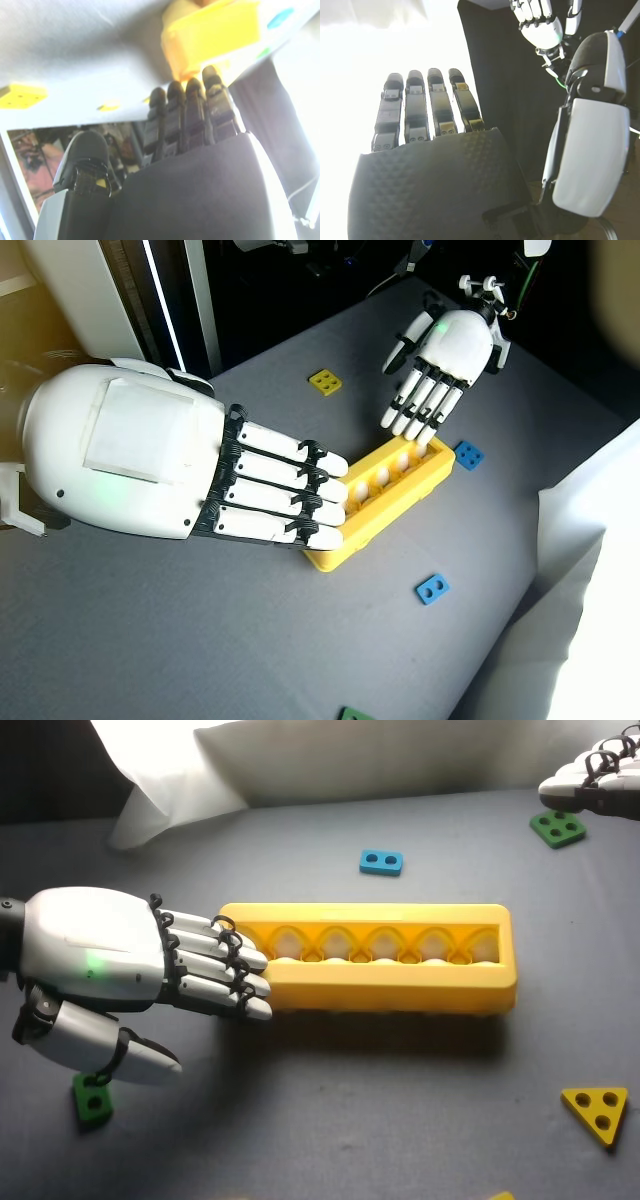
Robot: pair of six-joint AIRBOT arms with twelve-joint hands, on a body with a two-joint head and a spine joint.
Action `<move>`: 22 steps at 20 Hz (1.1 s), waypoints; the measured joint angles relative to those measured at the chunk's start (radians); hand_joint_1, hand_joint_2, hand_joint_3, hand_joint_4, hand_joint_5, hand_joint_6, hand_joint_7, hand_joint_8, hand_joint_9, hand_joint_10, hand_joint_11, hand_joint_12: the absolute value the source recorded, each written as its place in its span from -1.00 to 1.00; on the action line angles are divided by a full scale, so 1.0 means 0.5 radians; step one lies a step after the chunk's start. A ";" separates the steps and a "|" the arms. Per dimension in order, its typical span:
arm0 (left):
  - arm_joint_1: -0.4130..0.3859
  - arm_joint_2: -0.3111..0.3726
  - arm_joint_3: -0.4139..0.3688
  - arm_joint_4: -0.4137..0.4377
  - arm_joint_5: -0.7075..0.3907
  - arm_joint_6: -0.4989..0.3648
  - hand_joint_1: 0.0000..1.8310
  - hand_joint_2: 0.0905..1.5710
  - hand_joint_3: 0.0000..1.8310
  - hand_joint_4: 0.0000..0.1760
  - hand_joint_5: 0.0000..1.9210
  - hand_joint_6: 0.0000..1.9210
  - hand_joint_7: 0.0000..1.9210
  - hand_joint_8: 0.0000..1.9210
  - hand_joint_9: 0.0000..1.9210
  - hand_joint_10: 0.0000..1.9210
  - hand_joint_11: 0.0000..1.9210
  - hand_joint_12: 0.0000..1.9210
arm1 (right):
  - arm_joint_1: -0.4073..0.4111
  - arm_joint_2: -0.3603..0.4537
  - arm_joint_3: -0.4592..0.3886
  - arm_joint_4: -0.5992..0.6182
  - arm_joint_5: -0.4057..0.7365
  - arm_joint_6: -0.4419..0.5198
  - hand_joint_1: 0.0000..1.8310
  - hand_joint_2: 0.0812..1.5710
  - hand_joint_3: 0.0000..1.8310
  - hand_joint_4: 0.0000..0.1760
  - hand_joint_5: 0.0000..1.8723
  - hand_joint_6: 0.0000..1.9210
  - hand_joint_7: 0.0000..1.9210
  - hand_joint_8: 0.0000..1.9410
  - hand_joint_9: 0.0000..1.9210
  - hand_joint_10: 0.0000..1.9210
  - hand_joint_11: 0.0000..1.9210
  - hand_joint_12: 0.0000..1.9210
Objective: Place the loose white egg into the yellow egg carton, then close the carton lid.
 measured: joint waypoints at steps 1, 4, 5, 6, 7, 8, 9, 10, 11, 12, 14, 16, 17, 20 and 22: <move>-0.013 0.002 -0.001 0.018 -0.011 -0.004 -1.00 0.84 -1.00 -1.00 -0.79 -0.99 -0.82 -0.99 -0.86 -0.99 -0.97 -0.89 | 0.000 -0.001 0.000 0.000 0.001 0.000 -0.56 -0.02 -0.99 -1.00 -0.94 -0.99 -0.98 -0.99 -0.99 -1.00 -1.00 -1.00; -0.071 0.050 -0.030 0.066 -0.046 -0.008 -1.00 0.85 -1.00 -1.00 -0.90 -1.00 -0.91 -1.00 -0.95 -1.00 -1.00 -0.97 | 0.000 -0.001 0.000 0.000 0.002 0.001 -0.57 -0.01 -0.99 -1.00 -0.93 -0.99 -0.97 -0.99 -0.98 -1.00 -0.97 -0.98; -0.082 0.068 -0.029 0.064 -0.076 -0.010 -1.00 0.85 -1.00 -1.00 -0.90 -1.00 -0.91 -1.00 -0.95 -1.00 -1.00 -0.97 | 0.000 0.000 0.000 0.000 0.003 0.000 -0.57 -0.01 -0.99 -1.00 -0.93 -0.99 -0.97 -0.99 -0.98 -1.00 -0.97 -0.98; -0.089 0.100 -0.023 0.060 -0.114 -0.008 -1.00 0.84 -1.00 -1.00 -0.85 -0.99 -0.86 -0.99 -0.90 -0.99 -0.96 -0.97 | -0.001 0.000 0.000 -0.001 0.003 0.000 -0.56 -0.02 -1.00 -1.00 -0.91 -0.99 -0.94 -0.99 -0.97 -0.99 -0.96 -0.98; -0.098 0.121 -0.011 0.061 -0.142 -0.008 -1.00 0.84 -1.00 -1.00 -0.84 -0.99 -0.85 -0.99 -0.89 -0.99 -0.96 -0.97 | -0.001 0.000 0.000 0.000 0.003 0.001 -0.55 -0.04 -1.00 -1.00 -0.88 -0.99 -0.92 -0.99 -0.95 -0.99 -0.96 -0.97; -0.104 0.158 -0.009 0.068 -0.165 -0.007 -1.00 0.84 -1.00 -1.00 -0.84 -1.00 -0.86 -1.00 -0.91 -1.00 -0.99 -0.98 | -0.003 0.002 0.000 0.001 0.003 0.001 -0.54 -0.04 -1.00 -1.00 -0.88 -1.00 -0.92 -1.00 -0.95 -1.00 -0.97 -0.97; -0.104 0.206 -0.005 0.080 -0.220 0.002 -1.00 0.84 -1.00 -1.00 -0.85 -1.00 -0.87 -1.00 -0.92 -1.00 -1.00 -1.00 | -0.008 0.001 0.000 0.001 0.008 0.001 -0.52 -0.03 -1.00 -1.00 -0.88 -1.00 -0.90 -1.00 -0.93 -0.99 -0.95 -0.96; -0.104 0.243 -0.005 0.103 -0.263 0.005 -1.00 0.84 -1.00 -1.00 -0.85 -1.00 -0.87 -1.00 -0.92 -1.00 -1.00 -1.00 | -0.011 0.000 0.000 0.002 0.010 0.001 -0.52 -0.03 -1.00 -1.00 -0.88 -1.00 -0.90 -1.00 -0.93 -0.99 -0.95 -0.96; -0.105 0.302 -0.014 0.160 -0.336 0.013 -1.00 0.85 -1.00 -1.00 -0.80 -0.99 -0.82 -0.99 -0.86 -0.99 -0.95 -0.97 | -0.011 0.000 0.000 0.000 0.010 0.001 -0.54 -0.01 -0.99 -1.00 -0.87 -1.00 -0.90 -1.00 -0.94 -1.00 -0.96 -0.96; -0.104 0.335 -0.033 0.189 -0.349 0.024 -1.00 0.85 -1.00 -1.00 -0.80 -0.99 -0.82 -0.99 -0.86 -0.99 -0.95 -0.97 | -0.011 0.000 0.000 0.002 0.011 0.002 -0.54 -0.01 -0.99 -1.00 -0.87 -1.00 -0.90 -1.00 -0.94 -1.00 -0.96 -0.96; -0.103 0.452 -0.092 0.243 -0.471 0.085 -1.00 0.85 -1.00 -1.00 -0.81 -0.99 -0.85 -1.00 -0.90 -1.00 -0.97 -0.98 | -0.011 0.000 0.000 0.003 0.011 0.002 -0.50 0.00 -0.99 -1.00 -0.90 -1.00 -0.94 -0.99 -0.97 -0.99 -0.98 -0.99; -0.105 0.545 -0.123 0.223 -0.567 0.091 -1.00 0.85 -1.00 -1.00 -0.86 -1.00 -0.89 -1.00 -0.94 -1.00 -1.00 -1.00 | -0.011 0.000 0.000 0.002 0.011 0.002 -0.55 0.02 -0.99 -1.00 -0.91 -1.00 -0.94 -0.99 -0.97 -1.00 -1.00 -1.00; -0.089 0.561 -0.123 0.209 -0.575 0.091 -1.00 0.83 -1.00 -1.00 -0.81 -0.99 -0.84 -0.99 -0.89 -0.99 -0.96 -0.98 | -0.011 0.000 0.000 0.003 0.011 0.003 -0.58 0.04 -0.98 -1.00 -0.92 -1.00 -0.95 -1.00 -1.00 -1.00 -1.00 -1.00; -0.060 0.568 -0.121 0.233 -0.563 0.080 -1.00 0.83 -1.00 -1.00 -0.78 -0.99 -0.80 -0.98 -0.85 -0.98 -0.93 -0.96 | -0.024 0.002 0.000 0.006 0.014 0.023 -0.60 0.06 -0.98 -1.00 -0.90 -0.99 -0.93 -0.99 -0.97 -0.99 -0.99 -0.99; -0.059 0.568 -0.116 0.235 -0.557 0.101 -1.00 0.83 -1.00 -1.00 -0.83 -1.00 -0.86 -1.00 -0.90 -1.00 -0.99 -0.99 | -0.028 0.010 0.000 0.000 0.014 0.034 -0.64 0.02 -1.00 -1.00 -0.86 -1.00 -0.88 -0.99 -0.92 -0.99 -0.94 -0.96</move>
